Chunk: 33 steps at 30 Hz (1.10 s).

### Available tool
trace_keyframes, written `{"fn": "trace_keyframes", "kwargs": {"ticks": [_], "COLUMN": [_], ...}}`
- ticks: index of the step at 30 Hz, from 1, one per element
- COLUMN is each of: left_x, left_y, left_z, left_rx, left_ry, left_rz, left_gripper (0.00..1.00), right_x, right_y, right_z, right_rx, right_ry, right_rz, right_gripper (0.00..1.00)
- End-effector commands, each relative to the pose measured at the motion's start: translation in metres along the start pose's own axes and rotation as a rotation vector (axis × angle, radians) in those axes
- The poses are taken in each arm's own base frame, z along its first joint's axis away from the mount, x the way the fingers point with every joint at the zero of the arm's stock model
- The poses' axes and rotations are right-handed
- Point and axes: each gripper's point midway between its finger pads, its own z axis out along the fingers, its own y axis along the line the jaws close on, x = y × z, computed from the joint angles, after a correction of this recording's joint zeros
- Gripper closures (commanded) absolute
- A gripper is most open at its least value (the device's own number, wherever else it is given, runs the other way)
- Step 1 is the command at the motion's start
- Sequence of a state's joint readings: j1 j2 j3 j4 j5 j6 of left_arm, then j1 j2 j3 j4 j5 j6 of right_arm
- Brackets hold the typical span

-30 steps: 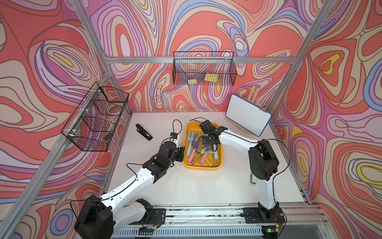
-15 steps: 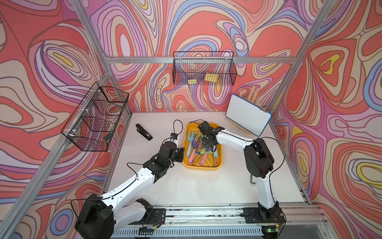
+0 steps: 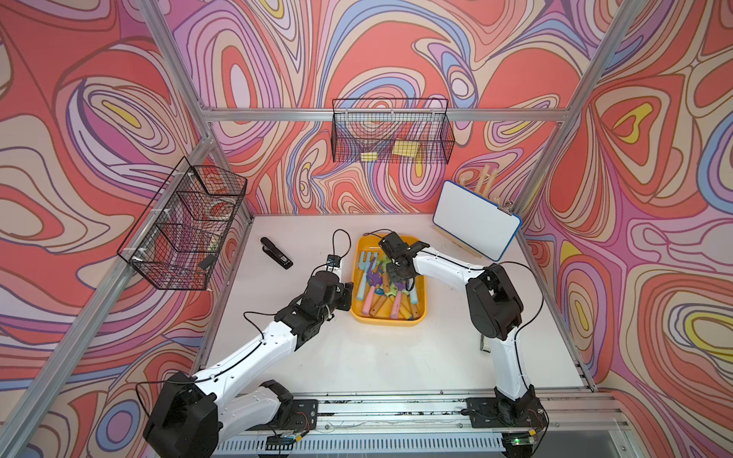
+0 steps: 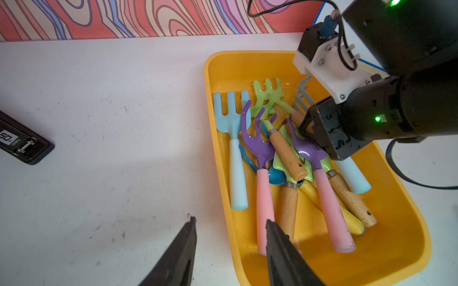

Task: Take the hand rake out of the storage box
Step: Pick up the rake from the storage box.

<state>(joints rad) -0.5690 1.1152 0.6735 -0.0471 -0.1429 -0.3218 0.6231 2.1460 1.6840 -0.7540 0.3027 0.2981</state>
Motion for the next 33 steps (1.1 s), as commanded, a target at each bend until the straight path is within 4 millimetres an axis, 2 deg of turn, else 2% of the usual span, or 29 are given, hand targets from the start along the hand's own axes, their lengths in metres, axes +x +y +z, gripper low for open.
{"fn": "trace_keyframes", "kwargs": {"ticks": [1, 7, 25, 33], "left_x": [-0.007, -0.009, -0.012, -0.013], "left_y": [0.001, 0.001, 0.000, 0.000], "left_z": [-0.003, -0.004, -0.008, -0.012], "left_rx": [-0.016, -0.017, -0.007, 0.000], "left_ry": [-0.005, -0.008, -0.023, -0.033], "left_rz": [-0.001, -0.001, -0.008, -0.013], "left_gripper": [0.50, 0.50, 0.53, 0.54], "right_x": [0.004, -0.006, -0.017, -0.014], "right_y": [0.000, -0.008, -0.026, -0.050], "right_z": [-0.010, -0.033, -0.091, -0.128], "right_rx": [-0.010, -0.009, -0.040, -0.007], "right_ry": [0.000, -0.052, -0.216, -0.339], "right_rz": [0.003, 0.014, 0.048, 0.078], "right_gripper": [0.80, 0.85, 0.86, 0.85]}}
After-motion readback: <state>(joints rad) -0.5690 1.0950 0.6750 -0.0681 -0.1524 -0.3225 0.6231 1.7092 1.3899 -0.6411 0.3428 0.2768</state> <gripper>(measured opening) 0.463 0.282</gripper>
